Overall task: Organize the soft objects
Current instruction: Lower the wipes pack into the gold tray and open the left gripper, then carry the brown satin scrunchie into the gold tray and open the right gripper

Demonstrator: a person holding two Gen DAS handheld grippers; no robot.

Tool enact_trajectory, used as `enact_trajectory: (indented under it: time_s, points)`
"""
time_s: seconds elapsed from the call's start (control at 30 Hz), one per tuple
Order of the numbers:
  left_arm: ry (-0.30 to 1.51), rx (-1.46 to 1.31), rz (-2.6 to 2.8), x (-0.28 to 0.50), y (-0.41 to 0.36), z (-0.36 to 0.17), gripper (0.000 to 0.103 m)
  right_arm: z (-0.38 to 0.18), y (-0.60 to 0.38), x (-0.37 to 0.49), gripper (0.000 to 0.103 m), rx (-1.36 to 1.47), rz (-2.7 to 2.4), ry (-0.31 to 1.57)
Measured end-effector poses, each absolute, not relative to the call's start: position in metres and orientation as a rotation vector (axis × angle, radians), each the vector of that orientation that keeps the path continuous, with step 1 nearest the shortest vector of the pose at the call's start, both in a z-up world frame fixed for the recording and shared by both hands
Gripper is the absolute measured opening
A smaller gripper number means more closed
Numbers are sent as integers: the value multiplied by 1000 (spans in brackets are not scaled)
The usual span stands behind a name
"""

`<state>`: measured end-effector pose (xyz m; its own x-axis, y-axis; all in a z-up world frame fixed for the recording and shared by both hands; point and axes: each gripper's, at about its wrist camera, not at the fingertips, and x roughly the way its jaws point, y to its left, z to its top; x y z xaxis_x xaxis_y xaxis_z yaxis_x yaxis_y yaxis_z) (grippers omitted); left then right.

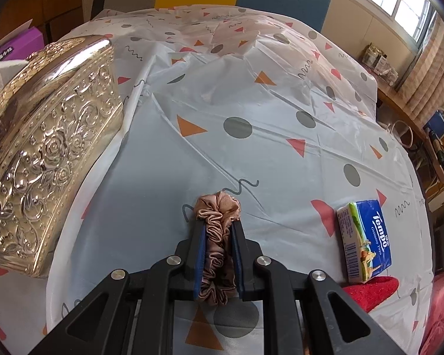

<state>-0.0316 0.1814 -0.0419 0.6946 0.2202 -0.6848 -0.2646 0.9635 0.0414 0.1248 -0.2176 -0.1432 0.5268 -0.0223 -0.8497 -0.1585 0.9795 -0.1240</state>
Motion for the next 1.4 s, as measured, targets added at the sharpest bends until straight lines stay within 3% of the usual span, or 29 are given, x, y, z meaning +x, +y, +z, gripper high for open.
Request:
enact_trajectory:
  time_s: [0.33, 0.57, 0.8, 1.1, 1.4]
  points:
    - [758, -82, 262, -31, 186, -42, 71, -113, -243, 135, 15, -10, 6, 991]
    - [740, -112, 287, -37, 200, -40, 71, 0, -218, 118, 15, 70, 75, 720]
    - [718, -132, 325, -44, 215, -36, 71, 71, -93, 71, 15, -56, 487, 586]
    - [702, -147, 357, -53, 231, -34, 71, 1, 55, 61, 16, -147, 822, 851]
    - [698, -160, 375, -58, 241, -37, 73, -68, 114, 90, 18, -133, 813, 1014]
